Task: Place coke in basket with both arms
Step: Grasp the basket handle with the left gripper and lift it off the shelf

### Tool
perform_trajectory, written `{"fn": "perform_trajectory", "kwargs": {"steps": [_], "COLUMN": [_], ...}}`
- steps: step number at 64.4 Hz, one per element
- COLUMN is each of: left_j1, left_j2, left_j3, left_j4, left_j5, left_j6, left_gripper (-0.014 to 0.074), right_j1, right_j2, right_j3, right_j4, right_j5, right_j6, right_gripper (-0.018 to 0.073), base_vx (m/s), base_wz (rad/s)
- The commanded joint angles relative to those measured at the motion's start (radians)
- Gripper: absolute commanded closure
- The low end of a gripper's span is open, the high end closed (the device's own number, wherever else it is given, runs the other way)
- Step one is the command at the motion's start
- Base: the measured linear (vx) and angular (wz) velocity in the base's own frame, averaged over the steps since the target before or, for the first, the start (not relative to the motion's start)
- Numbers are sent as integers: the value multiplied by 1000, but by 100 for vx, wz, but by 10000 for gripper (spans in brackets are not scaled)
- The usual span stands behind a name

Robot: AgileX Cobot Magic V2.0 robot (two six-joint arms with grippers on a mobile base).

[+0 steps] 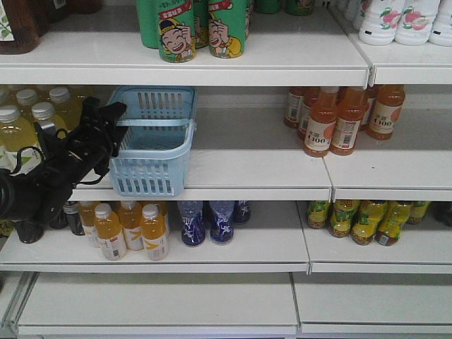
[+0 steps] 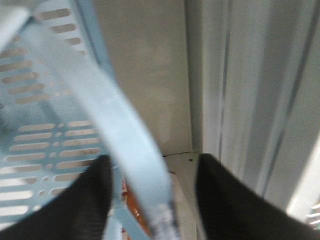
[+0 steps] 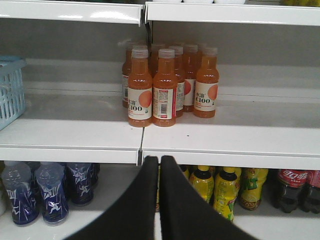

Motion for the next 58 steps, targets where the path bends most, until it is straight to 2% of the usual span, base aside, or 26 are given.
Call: {"fn": "perform_trajectory", "kwargs": {"steps": [1, 6, 15, 19, 32, 38, 40, 44, 58], "left_j1": [-2, -2, -2, -2, -3, -3, -3, -13, -56], "left_j2": [-42, -42, -42, -42, -43, -45, -45, -69, -225], "left_j3": [-19, -19, -19, -19, -19, -10, 2, 47, 296], "left_j4": [32, 107, 316, 425, 835, 977, 1003, 1051, 1035], "left_j5": [-43, -68, -177, -230, -362, -431, -466, -464, -464], "left_j6": [-17, -17, -39, -97, -362, -375, -375, -374, -350], "left_gripper": [474, 608, 605, 604, 604, 604, 604, 604, 604], "right_j1": [-1, -1, -1, -1, -1, -1, -1, -1, -1], "right_j2": [-18, -18, -18, -18, -18, -18, -18, -18, -18], "right_j3": [11, 11, 11, 11, 11, 11, 11, 11, 11], "right_j4": [-13, -13, -13, -13, -13, -13, -13, -13, -13], "right_j5": [-72, -72, -72, -72, -72, -72, -72, -72, -72], "right_j6": [-7, -7, -7, -7, -7, -7, -7, -7, -7], "right_gripper": [564, 564, 564, 564, 564, 564, 564, 564, 564], "base_vx": [0, 0, 0, 0, 0, 0, 0, 0, 0], "base_wz": [0, 0, 0, 0, 0, 0, 0, 0, 0]}}
